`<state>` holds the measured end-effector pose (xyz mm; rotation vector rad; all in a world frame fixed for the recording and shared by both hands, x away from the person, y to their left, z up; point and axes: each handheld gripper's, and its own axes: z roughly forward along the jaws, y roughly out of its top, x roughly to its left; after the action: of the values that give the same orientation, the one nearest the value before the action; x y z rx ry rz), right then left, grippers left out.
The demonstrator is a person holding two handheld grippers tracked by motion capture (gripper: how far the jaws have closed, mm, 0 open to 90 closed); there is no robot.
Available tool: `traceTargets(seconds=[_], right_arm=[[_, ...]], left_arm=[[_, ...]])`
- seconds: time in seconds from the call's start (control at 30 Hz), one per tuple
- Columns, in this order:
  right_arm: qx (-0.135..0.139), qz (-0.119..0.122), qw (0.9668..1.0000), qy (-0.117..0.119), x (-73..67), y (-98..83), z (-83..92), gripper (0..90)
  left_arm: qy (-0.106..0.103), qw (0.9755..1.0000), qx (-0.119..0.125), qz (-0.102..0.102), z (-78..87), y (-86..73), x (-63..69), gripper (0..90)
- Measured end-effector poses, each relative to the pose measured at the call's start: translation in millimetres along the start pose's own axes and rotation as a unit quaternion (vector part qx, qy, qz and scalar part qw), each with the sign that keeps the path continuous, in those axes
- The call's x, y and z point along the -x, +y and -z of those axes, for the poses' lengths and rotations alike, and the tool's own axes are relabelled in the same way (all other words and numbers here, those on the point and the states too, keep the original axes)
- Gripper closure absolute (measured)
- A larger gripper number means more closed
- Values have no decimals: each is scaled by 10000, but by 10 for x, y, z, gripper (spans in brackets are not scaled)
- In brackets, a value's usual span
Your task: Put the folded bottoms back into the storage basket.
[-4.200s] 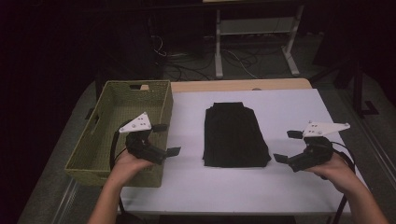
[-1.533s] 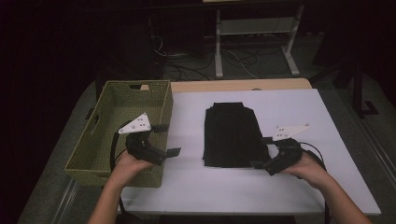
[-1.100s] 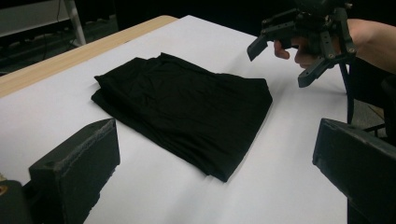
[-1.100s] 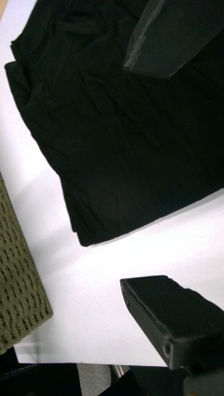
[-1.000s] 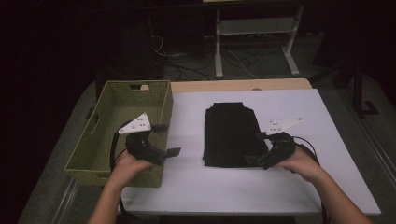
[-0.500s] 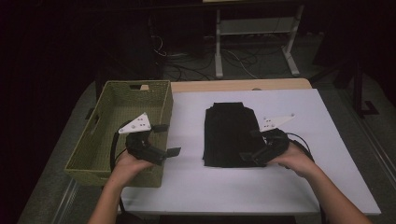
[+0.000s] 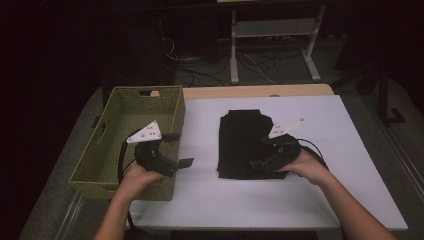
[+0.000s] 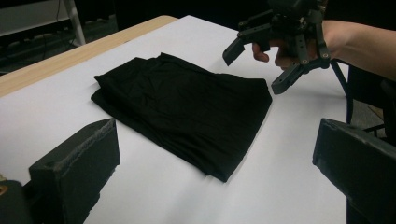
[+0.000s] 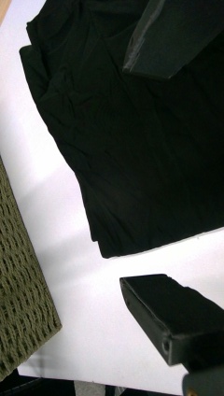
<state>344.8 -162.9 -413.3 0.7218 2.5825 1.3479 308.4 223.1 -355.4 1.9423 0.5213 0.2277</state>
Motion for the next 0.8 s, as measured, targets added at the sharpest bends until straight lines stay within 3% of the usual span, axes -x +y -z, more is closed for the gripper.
traceTargets(seconds=[0.37, 0.4, 0.8], right_arm=[[-72, 126, 9998, 128, -28, 25, -77, 68], [-112, 162, 9996, 178, -30, 24, -92, 119], [-310, 199, 9987, 353, -25, -28, -137, 309]], left_arm=[[-2, 10000, -3, -13, -1, 0, 2, 7], [2, 10000, -3, -16, 0, 0, 3, 7], [-8, 10000, -1, -15, -1, 0, 2, 7]])
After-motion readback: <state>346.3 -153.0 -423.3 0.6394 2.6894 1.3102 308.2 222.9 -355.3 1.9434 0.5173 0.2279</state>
